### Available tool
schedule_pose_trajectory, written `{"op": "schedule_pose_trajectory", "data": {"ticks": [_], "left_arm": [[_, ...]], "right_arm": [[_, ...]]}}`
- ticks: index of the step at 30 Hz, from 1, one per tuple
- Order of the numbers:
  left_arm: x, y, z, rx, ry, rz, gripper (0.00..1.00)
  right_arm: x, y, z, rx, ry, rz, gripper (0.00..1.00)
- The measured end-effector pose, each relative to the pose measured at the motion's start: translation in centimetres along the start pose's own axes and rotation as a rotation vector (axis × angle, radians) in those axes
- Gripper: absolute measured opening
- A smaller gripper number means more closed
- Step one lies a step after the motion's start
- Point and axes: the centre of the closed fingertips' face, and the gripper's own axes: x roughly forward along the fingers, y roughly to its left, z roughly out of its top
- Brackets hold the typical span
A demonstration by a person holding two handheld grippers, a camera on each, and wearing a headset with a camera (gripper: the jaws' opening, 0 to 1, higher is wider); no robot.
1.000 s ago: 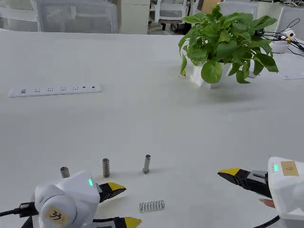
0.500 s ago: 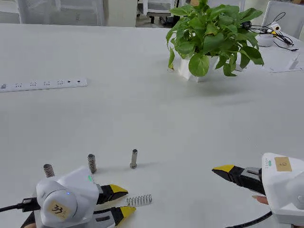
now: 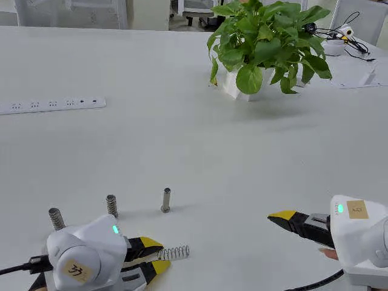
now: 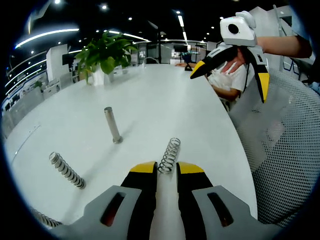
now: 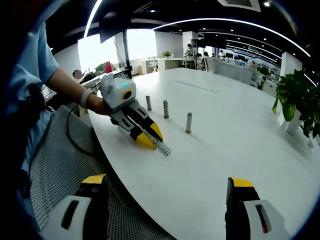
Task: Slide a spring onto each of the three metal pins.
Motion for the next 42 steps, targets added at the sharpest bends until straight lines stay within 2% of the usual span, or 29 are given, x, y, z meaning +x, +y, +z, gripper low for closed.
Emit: {"op": "schedule_pose_trajectory", "data": {"ticks": [14, 17, 19, 21, 27, 36, 40, 42], "left_arm": [[0.0, 0.2, 0.0, 0.001, 0.002, 0.023, 0.08], [-0.1, 0.5, -0.1, -0.044, 0.017, 0.044, 0.07], [-0.4, 0.6, 0.1, -0.048, 0.012, 0.045, 0.07], [-0.6, 0.6, 0.1, -0.079, 0.002, 0.051, 0.07], [-1.3, 0.6, 0.0, -0.108, 0.001, 0.062, 0.07], [-2.8, 0.3, 0.6, -0.129, -0.023, 0.061, 0.07], [-4.2, 0.2, 1.7, -0.153, -0.069, 0.072, 0.07], [-4.8, 0.1, 2.0, -0.154, -0.077, 0.076, 0.07]], "right_arm": [[0.5, 0.8, -0.3, -0.001, 0.004, 0.015, 0.97], [0.7, 1.0, -0.2, -0.001, 0.001, 0.022, 0.97], [1.0, 1.2, -0.2, -0.002, 0.001, 0.025, 0.97], [1.3, 1.4, -0.1, -0.005, 0.000, 0.032, 0.96], [1.7, 1.9, 0.4, -0.011, -0.006, 0.049, 0.96], [2.1, 2.1, 1.1, -0.031, -0.015, 0.056, 0.94], [2.2, 2.1, 2.1, -0.020, -0.052, 0.048, 0.90], [2.3, 2.2, 2.4, -0.023, -0.061, 0.048, 0.90]]}}
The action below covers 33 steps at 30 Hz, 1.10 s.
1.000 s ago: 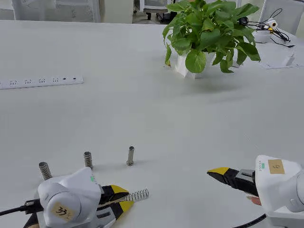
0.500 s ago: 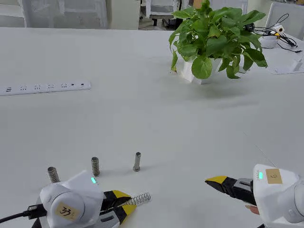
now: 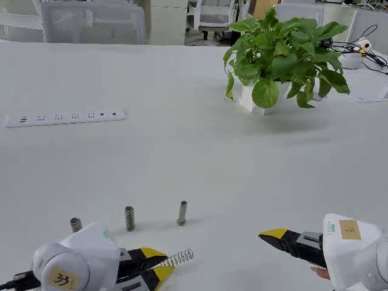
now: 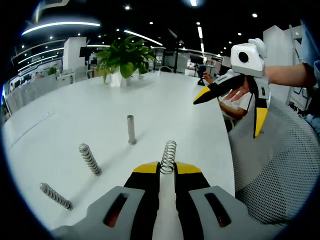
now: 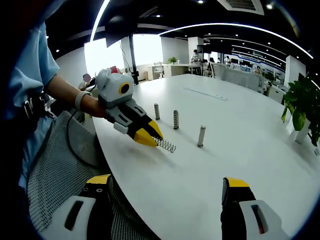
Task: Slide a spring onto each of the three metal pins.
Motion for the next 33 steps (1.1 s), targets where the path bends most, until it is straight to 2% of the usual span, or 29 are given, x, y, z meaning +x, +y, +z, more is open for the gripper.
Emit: {"op": "schedule_pose_trajectory", "data": {"ticks": [5, 12, 16, 21, 33], "left_arm": [[-1.7, -0.2, 0.2, 0.006, -0.015, 0.009, 0.07], [-4.0, -0.5, 0.9, -0.001, -0.033, 0.005, 0.07], [-4.8, -0.5, 1.3, -0.011, -0.056, 0.021, 0.07], [-5.5, -0.8, 1.6, -0.033, -0.080, 0.013, 0.07], [-6.9, -1.2, 2.4, -0.029, -0.126, -0.010, 0.07]], "right_arm": [[0.8, 0.4, 0.4, -0.015, -0.001, 0.015, 0.88], [1.8, 0.9, 2.3, -0.036, -0.033, 0.044, 0.85], [2.6, 1.5, 2.5, -0.055, -0.016, 0.074, 0.82], [3.5, 3.0, 2.9, -0.065, 0.014, 0.148, 0.70], [4.4, 4.6, 5.2, -0.075, 0.013, 0.252, 0.45]]}}
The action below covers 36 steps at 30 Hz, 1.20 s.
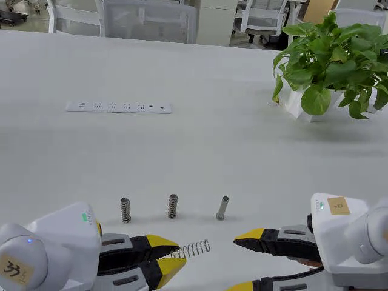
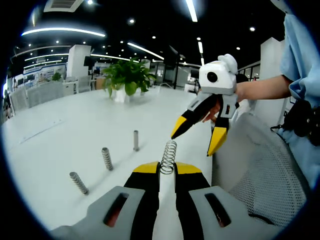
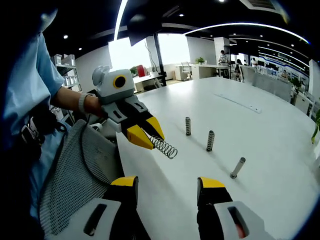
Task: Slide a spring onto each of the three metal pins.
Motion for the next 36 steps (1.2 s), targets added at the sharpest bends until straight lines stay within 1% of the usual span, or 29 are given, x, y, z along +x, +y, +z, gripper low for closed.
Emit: {"op": "schedule_pose_trajectory", "data": {"ticks": [2, 3, 4, 7, 12, 15, 23, 26, 27, 30, 34, 36], "left_arm": [[-0.1, -0.1, 0.1, 0.002, -0.005, -0.009, 0.07], [-0.2, -0.3, 0.1, 0.006, -0.011, -0.028, 0.07], [-0.3, -0.3, 0.2, 0.005, -0.015, -0.030, 0.07], [-0.4, -0.5, 0.2, 0.015, -0.015, -0.049, 0.07], [-0.6, -1.0, 0.3, 0.022, -0.012, -0.082, 0.07], [-0.7, -1.3, 0.2, 0.030, -0.010, -0.102, 0.07], [-0.9, -1.7, 0.2, 0.033, -0.005, -0.129, 0.07], [-1.0, -1.8, 0.2, 0.035, -0.003, -0.138, 0.07], [-1.0, -1.8, 0.2, 0.035, -0.003, -0.141, 0.07], [-1.0, -1.9, 0.2, 0.037, 0.000, -0.148, 0.07], [-0.9, -1.9, 0.3, 0.040, 0.001, -0.154, 0.07], [-0.9, -1.9, 0.3, 0.041, 0.003, -0.158, 0.07]], "right_arm": [[0.1, 0.2, 0.3, -0.001, -0.003, 0.015, 0.40], [0.2, 0.3, 0.4, -0.003, 0.003, 0.029, 0.38], [0.2, 0.4, 0.4, -0.010, 0.010, 0.035, 0.36], [0.3, 0.8, 0.7, -0.033, 0.022, 0.057, 0.34], [0.4, 1.0, 1.3, -0.043, 0.010, 0.080, 0.31], [0.5, 1.3, 1.6, -0.056, 0.010, 0.100, 0.25], [0.8, 1.8, 1.8, -0.077, 0.030, 0.151, 0.17], [1.0, 1.9, 1.9, -0.085, 0.033, 0.157, 0.16], [1.0, 1.9, 2.0, -0.085, 0.032, 0.159, 0.16], [1.1, 2.1, 2.3, -0.073, 0.025, 0.185, 0.13], [1.2, 2.1, 2.2, -0.081, 0.036, 0.195, 0.08], [1.2, 2.1, 2.1, -0.082, 0.042, 0.198, 0.08]]}}
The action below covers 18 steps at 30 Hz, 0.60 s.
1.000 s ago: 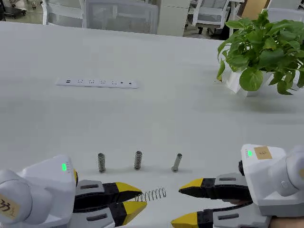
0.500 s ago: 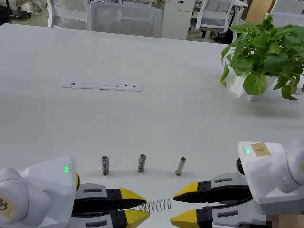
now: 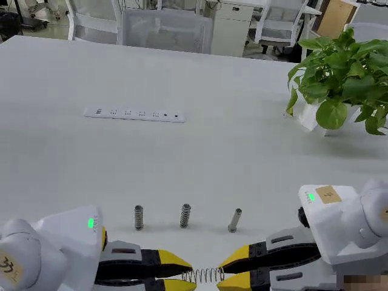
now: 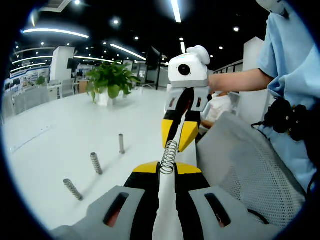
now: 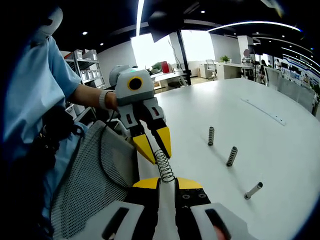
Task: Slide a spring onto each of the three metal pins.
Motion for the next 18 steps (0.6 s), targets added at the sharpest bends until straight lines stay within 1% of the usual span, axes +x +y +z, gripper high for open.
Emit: {"op": "schedule_pose_trajectory", "data": {"ticks": [4, 10, 13, 18], "left_arm": [[0.16, -0.16, 0.00, 0.002, 0.002, -0.010, 0.07], [0.32, -0.12, -0.13, 0.006, 0.013, -0.011, 0.07], [0.38, 0.00, -0.26, 0.000, 0.020, -0.009, 0.07], [0.64, 0.07, -0.62, 0.017, 0.049, -0.011, 0.07]], "right_arm": [[-0.08, 0.02, -0.13, 0.000, 0.006, 0.006, 0.07], [-0.18, 0.06, 0.05, -0.010, 0.008, 0.008, 0.06], [-0.16, -0.05, 0.18, -0.011, 0.009, 0.001, 0.06], [-0.15, -0.12, 0.41, -0.021, 0.014, -0.005, 0.06]]}}
